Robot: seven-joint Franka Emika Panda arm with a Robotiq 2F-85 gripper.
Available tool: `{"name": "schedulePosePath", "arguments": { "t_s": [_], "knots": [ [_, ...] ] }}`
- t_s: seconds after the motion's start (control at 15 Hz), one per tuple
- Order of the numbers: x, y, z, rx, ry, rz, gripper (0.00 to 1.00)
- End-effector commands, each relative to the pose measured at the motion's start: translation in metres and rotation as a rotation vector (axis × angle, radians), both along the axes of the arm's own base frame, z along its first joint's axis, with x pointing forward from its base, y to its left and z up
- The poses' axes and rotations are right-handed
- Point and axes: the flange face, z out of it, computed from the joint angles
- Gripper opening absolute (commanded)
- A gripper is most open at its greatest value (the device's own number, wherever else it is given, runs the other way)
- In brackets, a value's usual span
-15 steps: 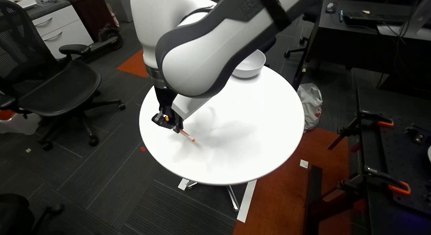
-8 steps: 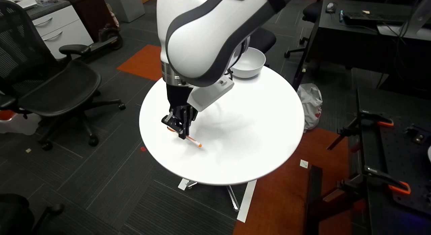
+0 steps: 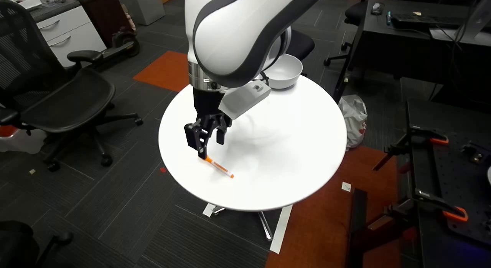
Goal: Put the marker in the bowl
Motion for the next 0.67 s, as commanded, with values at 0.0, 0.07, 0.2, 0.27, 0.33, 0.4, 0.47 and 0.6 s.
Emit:
{"name": "schedulePosePath", "arguments": {
  "t_s": [0.0, 0.07, 0.2, 0.27, 0.33, 0.4, 0.47, 0.6],
  "knots": [
    [-0.024, -0.008, 0.037, -0.015, -0.030, -0.021, 1.00],
    [-0.030, -0.010, 0.047, -0.016, -0.028, -0.024, 1.00],
    [-0.043, -0.012, 0.065, -0.021, -0.039, -0.029, 1.00],
    [-0.049, -0.014, 0.073, -0.020, -0.045, -0.033, 1.00],
    [-0.055, -0.017, 0.079, -0.016, -0.053, -0.041, 1.00],
    [-0.060, -0.020, 0.085, -0.008, -0.056, -0.049, 1.00],
    [-0.065, -0.022, 0.090, 0.001, -0.059, -0.057, 1.00],
    [-0.073, -0.025, 0.097, 0.024, -0.068, -0.072, 1.00]
  ]
}}
